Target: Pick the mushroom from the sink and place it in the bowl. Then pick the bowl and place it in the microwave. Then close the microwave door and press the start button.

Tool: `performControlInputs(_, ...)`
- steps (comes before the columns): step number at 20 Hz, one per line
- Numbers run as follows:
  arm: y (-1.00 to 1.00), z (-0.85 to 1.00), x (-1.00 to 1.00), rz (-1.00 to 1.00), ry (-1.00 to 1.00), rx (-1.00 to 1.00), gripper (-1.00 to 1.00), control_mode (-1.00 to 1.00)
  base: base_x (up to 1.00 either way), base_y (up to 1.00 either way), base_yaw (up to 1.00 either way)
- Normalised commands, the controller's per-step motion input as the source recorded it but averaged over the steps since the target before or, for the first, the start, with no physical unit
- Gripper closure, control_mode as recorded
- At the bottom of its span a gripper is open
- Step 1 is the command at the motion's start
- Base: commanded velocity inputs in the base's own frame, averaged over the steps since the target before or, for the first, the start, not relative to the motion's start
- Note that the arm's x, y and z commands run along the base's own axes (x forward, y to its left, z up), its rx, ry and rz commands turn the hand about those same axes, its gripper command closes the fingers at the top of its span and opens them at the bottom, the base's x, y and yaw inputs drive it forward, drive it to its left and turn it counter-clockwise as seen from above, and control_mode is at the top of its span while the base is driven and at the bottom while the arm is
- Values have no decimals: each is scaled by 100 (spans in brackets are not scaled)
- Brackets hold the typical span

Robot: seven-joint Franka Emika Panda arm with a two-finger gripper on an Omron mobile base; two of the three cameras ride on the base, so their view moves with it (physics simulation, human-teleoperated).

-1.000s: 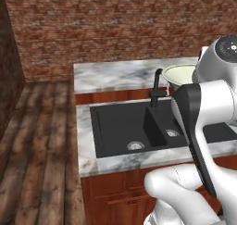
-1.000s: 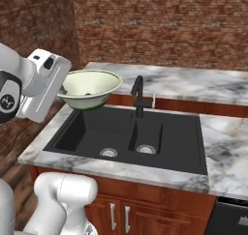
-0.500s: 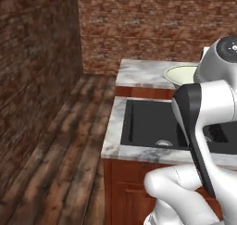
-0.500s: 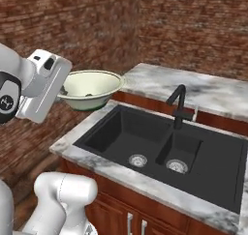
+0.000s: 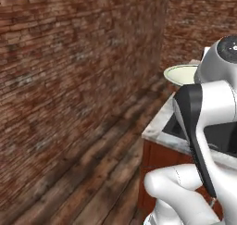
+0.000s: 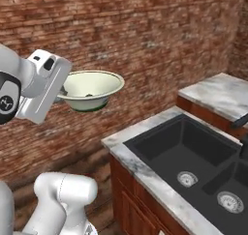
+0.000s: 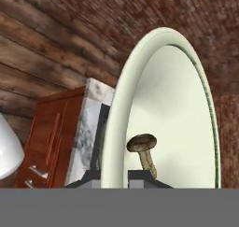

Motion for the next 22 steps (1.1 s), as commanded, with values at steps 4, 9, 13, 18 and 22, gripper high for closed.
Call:
performControlInputs(4,0,0,0,0,0,0,100,100,-37,0,65)
performControlInputs(9,0,0,0,0,0,0,100,100,-26,0,60)
performControlInputs(13,0,0,0,0,0,0,100,100,-23,0,61)
performControlInputs(18,0,0,0,0,0,0,100,100,-19,0,60)
performControlInputs(22,0,0,0,0,0,0,100,100,-13,0,58)
